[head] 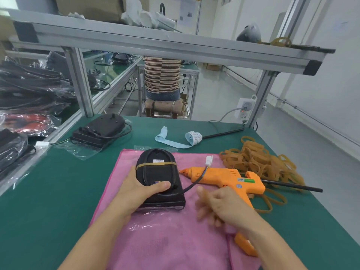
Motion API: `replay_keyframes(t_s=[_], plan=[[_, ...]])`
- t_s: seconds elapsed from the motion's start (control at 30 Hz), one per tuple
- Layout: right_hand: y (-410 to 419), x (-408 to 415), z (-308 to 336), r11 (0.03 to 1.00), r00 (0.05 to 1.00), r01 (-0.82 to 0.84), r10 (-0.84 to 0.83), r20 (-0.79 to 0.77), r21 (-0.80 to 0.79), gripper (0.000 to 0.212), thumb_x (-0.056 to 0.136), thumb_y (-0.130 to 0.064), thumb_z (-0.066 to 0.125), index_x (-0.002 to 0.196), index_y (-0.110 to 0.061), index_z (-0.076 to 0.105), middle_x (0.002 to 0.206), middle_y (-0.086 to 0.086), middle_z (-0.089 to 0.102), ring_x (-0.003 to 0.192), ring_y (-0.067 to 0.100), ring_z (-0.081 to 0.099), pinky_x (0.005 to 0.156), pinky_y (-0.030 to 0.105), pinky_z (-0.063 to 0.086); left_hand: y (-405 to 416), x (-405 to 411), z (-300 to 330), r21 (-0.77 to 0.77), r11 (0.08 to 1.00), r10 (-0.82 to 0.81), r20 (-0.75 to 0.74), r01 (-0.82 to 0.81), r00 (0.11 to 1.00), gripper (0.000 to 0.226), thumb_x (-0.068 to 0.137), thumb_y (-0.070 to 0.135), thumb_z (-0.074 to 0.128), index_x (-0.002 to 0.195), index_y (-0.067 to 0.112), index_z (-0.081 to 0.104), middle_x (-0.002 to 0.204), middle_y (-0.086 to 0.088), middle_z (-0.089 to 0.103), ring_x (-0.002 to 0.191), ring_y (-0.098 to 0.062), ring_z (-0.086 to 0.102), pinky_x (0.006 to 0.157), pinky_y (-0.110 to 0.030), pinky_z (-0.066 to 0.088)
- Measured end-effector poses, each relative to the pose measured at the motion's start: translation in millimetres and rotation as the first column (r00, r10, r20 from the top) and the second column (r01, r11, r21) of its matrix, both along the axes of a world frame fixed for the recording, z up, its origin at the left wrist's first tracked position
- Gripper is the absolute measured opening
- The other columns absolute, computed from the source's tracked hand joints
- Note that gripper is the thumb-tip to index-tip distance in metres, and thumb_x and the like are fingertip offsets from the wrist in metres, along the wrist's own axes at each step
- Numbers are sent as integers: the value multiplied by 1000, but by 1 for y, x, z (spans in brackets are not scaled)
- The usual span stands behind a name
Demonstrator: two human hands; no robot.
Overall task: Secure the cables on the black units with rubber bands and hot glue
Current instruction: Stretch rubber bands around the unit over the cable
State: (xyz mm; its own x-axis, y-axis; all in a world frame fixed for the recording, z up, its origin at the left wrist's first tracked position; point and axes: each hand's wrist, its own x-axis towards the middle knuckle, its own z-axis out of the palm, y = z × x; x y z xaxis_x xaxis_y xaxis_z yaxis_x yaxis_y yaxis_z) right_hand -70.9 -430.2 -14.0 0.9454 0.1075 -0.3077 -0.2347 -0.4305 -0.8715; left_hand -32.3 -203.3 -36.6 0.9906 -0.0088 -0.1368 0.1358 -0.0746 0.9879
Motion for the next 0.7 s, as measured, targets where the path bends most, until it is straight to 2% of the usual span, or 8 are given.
replay_keyframes(t_s=[0.07,0.13,0.17,0.3,0.4,0.53,0.6,0.7], plan=[[13,1,-4,989,997,-47,55,52,-144,50,91,-55,49,65,-15,64,62,4,68,46,10,53,49,18,42,0,-1,0,-6,1000,3,2,-2,1000,72,52,25,93,116,27,58,103,5,72,94,-12,68,77,-24,51],[26,7,-4,960,970,-31,96,224,-278,52,94,-50,50,51,-22,44,47,-9,46,45,4,38,47,16,31,0,-3,-1,-18,1000,-8,15,8,1000,68,55,19,93,114,26,58,99,5,73,92,-12,69,73,-22,50],[32,11,-4,957,946,6,88,311,-289,53,95,-45,52,50,-21,38,45,-10,40,45,5,36,47,18,30,1,-4,-1,-26,999,-19,28,20,999,70,55,17,94,114,25,58,99,5,74,91,-12,70,73,-21,51],[55,22,-3,986,878,93,-14,478,-142,32,95,-27,59,64,-21,50,64,-11,56,59,-1,48,59,17,37,2,-13,-1,-63,996,-58,118,66,991,77,50,15,88,120,22,57,106,3,73,96,-13,70,71,-17,54],[61,27,-4,984,905,62,16,425,-169,26,96,-27,57,78,-9,61,82,0,67,77,15,60,73,30,44,3,-18,-4,-99,994,-39,168,56,985,80,49,11,87,122,22,56,107,0,73,97,-16,70,72,-19,55],[59,26,-7,961,955,59,24,294,-270,51,98,-40,48,68,1,55,65,7,54,64,19,47,61,32,36,1,-21,-7,-143,990,13,222,19,975,83,46,7,87,122,22,56,104,-1,73,92,-17,71,69,-18,55],[58,29,-6,978,986,31,4,168,-204,53,99,-44,44,81,3,63,84,12,69,82,25,63,79,34,50,-1,-22,-7,-158,987,9,227,28,974,82,46,8,87,121,21,57,103,-2,74,91,-16,71,68,-17,54],[55,31,-3,1000,1000,9,-9,-17,13,49,99,-43,45,107,-1,67,109,11,71,106,25,65,101,42,46,-1,-22,-2,-166,984,-30,232,70,972,82,46,13,88,121,24,57,105,0,73,94,-16,71,70,-16,54]])
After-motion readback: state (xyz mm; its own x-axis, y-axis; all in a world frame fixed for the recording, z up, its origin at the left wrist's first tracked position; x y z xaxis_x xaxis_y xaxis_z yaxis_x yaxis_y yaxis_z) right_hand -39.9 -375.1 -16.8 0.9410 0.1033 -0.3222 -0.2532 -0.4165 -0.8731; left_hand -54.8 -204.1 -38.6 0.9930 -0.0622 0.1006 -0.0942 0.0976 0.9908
